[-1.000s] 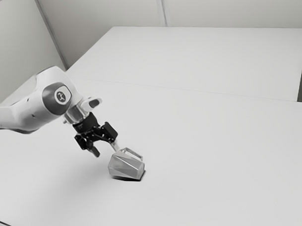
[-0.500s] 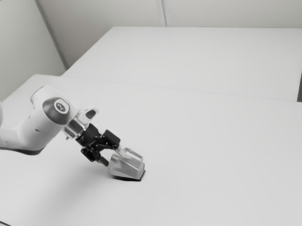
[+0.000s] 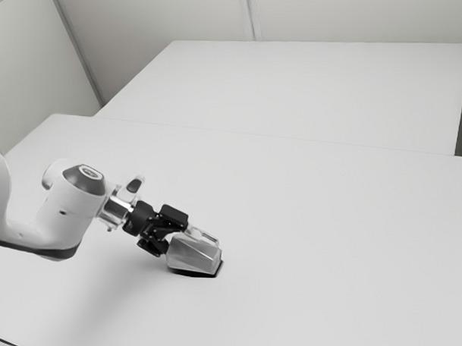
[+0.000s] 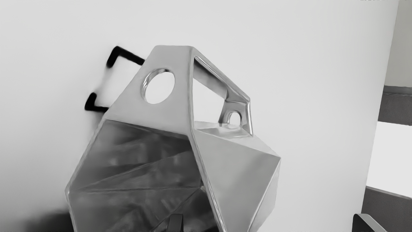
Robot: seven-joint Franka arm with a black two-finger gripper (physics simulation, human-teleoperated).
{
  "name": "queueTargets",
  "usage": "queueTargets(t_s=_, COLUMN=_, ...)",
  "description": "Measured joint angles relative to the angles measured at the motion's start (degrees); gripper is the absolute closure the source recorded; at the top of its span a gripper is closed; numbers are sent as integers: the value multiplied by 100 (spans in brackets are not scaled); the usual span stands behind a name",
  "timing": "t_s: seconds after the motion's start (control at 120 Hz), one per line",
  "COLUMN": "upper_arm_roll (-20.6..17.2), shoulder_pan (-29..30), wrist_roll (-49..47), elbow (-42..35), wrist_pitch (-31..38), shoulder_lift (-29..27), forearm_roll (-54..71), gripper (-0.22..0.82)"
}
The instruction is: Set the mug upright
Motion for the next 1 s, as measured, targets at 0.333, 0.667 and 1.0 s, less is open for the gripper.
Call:
queueTargets(t_s=0.333, upper_arm_roll=0, shoulder_pan=-26, wrist_roll=759, elbow=-45, wrist_pitch=-96, shoulder_lift=-3, forearm_roll=-543, gripper=60)
queueTargets(t_s=0.667, upper_arm_roll=-11, shoulder_pan=-110, wrist_roll=1203, elbow=-18, wrist_pitch=27, shoulder_lift=-60, forearm_roll=-587, gripper=75)
queueTargets(t_s=1.0, upper_arm_roll=-172, shoulder_pan=-263, wrist_roll=1195, elbow=741, wrist_pitch=-28, shoulder_lift=-266, forearm_roll=226, gripper=78)
